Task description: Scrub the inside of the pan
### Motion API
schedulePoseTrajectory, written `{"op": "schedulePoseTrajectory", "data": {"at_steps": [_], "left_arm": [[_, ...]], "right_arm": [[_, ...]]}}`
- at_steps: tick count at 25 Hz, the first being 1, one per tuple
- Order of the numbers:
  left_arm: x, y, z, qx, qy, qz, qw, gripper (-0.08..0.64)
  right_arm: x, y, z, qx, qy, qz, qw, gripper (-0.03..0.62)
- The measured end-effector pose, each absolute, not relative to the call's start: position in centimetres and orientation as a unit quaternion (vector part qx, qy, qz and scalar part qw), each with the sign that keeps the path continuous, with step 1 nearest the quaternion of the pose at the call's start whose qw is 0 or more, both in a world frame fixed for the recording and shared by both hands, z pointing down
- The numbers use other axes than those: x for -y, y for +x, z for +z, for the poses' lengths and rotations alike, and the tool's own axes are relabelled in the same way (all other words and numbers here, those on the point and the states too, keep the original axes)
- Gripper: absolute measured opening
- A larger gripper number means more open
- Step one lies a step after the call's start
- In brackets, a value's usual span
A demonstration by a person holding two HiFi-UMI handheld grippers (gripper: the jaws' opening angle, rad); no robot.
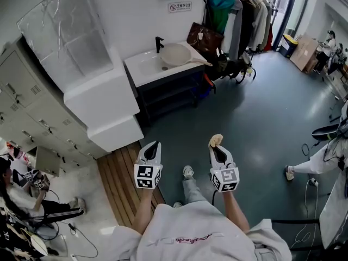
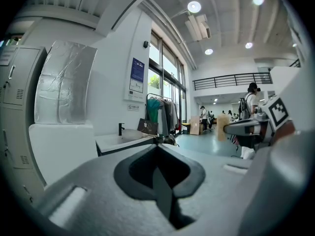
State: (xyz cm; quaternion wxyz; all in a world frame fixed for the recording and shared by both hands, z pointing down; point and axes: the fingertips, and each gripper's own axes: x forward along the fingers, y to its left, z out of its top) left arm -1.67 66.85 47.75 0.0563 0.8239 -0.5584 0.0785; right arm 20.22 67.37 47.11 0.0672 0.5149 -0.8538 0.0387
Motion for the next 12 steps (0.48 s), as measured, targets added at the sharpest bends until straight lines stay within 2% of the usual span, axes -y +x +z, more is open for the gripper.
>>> {"op": "schedulePoseTrajectory", "data": {"at_steps": [12], "left_arm": [[-57.5,-3.0,48.3,0.568,0.817,0.078,0.058,0.000]], "right_arm": [[-57.9,18.6,48.1,0.860,0.504,0.041,0.065,0.023]]}}
